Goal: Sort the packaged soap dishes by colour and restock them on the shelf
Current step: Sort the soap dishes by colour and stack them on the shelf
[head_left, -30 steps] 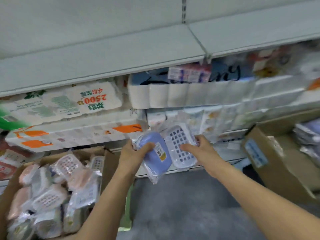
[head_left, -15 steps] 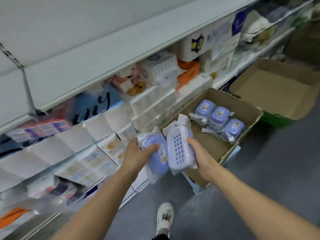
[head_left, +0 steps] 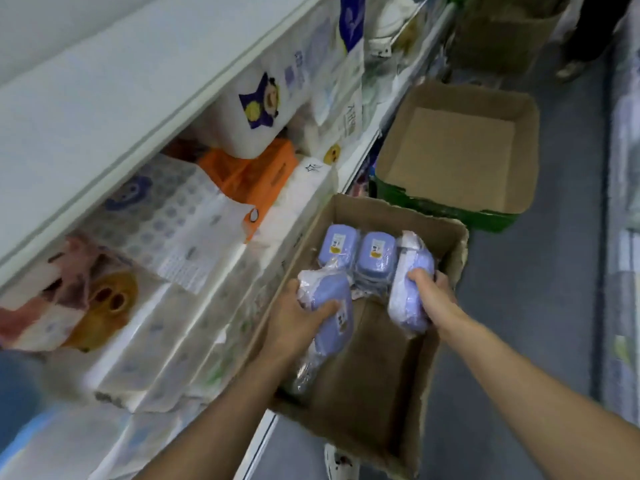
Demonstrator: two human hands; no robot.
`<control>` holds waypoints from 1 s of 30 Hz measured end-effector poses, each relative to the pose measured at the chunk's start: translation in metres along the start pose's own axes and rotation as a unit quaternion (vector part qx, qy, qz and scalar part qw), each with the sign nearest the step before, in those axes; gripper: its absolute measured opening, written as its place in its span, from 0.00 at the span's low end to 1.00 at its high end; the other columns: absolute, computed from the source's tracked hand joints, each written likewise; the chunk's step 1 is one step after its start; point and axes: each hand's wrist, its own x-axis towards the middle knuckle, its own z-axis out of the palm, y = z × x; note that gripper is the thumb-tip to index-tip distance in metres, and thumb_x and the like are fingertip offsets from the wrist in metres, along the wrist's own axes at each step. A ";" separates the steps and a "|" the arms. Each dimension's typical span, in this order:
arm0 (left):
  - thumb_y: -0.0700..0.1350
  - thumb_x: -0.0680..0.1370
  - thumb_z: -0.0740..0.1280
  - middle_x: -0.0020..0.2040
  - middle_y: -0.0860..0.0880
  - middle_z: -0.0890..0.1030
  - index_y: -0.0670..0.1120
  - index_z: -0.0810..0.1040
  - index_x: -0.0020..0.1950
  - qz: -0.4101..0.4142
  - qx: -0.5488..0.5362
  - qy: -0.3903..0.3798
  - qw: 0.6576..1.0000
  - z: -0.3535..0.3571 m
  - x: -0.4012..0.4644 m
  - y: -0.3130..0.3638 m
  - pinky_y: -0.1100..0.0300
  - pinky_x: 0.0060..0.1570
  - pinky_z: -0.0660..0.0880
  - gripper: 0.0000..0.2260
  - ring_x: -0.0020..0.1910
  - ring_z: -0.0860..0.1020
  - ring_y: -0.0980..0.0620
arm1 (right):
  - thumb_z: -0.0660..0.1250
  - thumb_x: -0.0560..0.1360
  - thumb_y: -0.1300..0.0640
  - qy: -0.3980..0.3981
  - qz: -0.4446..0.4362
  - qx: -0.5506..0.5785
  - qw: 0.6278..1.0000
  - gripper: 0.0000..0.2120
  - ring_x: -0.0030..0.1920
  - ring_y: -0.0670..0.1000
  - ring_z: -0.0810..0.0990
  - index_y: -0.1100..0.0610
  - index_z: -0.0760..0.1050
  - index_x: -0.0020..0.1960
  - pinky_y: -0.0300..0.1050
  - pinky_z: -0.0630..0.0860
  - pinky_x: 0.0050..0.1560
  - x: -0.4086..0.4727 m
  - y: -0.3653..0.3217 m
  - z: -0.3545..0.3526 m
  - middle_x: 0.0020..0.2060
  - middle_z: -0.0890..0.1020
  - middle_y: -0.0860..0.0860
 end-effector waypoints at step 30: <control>0.53 0.80 0.65 0.72 0.47 0.69 0.47 0.66 0.75 0.097 0.198 -0.013 0.975 -0.004 0.129 -0.025 0.53 0.67 0.65 0.25 0.70 0.67 0.48 | 0.73 0.69 0.39 -0.084 0.011 0.068 0.994 0.26 0.38 0.53 0.80 0.57 0.76 0.56 0.45 0.79 0.36 0.116 0.001 0.108 0.47 0.81 0.57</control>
